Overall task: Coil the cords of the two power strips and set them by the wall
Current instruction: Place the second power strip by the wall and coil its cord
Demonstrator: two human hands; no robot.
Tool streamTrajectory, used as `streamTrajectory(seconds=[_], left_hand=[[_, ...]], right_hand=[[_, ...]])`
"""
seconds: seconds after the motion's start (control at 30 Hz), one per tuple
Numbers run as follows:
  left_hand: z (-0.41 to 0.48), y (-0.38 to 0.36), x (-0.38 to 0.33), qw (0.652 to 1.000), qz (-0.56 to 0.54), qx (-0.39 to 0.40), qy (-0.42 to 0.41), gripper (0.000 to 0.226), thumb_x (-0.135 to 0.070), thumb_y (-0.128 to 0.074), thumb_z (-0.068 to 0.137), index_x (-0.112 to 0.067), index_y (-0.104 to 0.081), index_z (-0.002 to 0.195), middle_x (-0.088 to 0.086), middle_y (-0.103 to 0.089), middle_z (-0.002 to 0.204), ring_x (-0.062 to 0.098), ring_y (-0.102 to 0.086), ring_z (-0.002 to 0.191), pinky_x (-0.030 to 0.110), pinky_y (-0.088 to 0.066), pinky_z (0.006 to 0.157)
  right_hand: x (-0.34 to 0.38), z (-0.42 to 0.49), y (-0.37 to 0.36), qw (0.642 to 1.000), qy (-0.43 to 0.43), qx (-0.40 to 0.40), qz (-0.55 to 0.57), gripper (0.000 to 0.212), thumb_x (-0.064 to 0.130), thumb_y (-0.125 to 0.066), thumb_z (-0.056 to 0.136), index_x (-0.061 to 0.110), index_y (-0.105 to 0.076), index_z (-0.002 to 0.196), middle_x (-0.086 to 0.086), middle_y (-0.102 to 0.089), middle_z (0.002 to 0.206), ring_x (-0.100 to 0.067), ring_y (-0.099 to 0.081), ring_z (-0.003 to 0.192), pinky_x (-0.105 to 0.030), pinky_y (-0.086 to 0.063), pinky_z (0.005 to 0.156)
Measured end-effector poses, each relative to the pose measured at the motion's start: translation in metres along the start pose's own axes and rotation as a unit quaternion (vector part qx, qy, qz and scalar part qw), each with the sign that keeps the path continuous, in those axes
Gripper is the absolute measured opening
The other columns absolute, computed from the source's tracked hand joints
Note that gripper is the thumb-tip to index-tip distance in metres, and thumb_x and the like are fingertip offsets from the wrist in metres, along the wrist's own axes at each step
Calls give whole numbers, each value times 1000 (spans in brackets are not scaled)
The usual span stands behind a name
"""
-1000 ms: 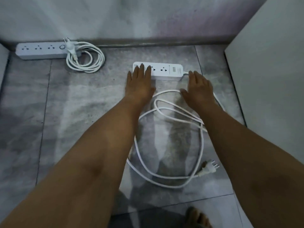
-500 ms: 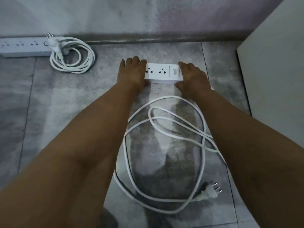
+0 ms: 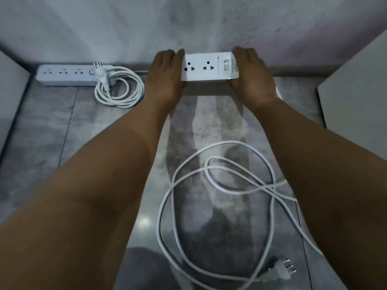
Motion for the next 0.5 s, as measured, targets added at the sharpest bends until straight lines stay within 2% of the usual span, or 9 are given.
streamTrajectory(seconds=[0.13, 0.2, 0.3, 0.43, 0.5], left_hand=[[7, -17, 24, 1000, 2, 16, 27, 67, -20, -61, 86, 0, -35, 144, 24, -45, 138, 43, -39, 130, 46, -33, 105], [3, -28, 36, 999, 13, 4, 39, 61, -18, -58, 87, 0, -40, 142, 26, -47, 137, 45, -42, 129, 49, -37, 102], [-8, -43, 45, 999, 27, -2, 34, 57, -15, -56, 87, -3, -43, 142, 26, -46, 142, 45, -43, 131, 52, -37, 103], [-24, -62, 44, 1000, 14, 14, 7, 53, -24, -43, 95, -6, -42, 144, 25, -41, 148, 43, -39, 136, 54, -32, 110], [-29, -70, 42, 999, 5, 34, 7, 58, -33, -35, 95, -8, -37, 147, 24, -34, 152, 43, -32, 141, 54, -27, 114]], right_hand=[[11, 20, -24, 1000, 7, -3, 4, 52, 13, -62, 83, 13, -48, 134, -15, -54, 124, -38, -58, 98, -39, -45, 73], [15, 25, -40, 1000, 9, 15, 4, 54, 11, -63, 83, 12, -47, 134, -15, -54, 123, -38, -59, 96, -36, -42, 70], [17, 28, -60, 999, 1, 41, 5, 58, 13, -66, 82, 13, -45, 136, -14, -52, 127, -38, -56, 102, -34, -38, 71], [16, 33, -73, 998, -19, 58, 29, 55, 15, -66, 83, 15, -46, 134, -13, -52, 127, -35, -54, 107, -35, -39, 76], [13, 37, -80, 997, -17, 74, 29, 58, 17, -68, 83, 15, -46, 136, -12, -52, 130, -34, -53, 112, -34, -41, 80]])
Point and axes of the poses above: each hand's wrist, its own z-axis towards the middle knuckle, its own y-axis out of the back of the hand, x = y × z, the point moved 6 cm from there along z, towards the middle knuckle
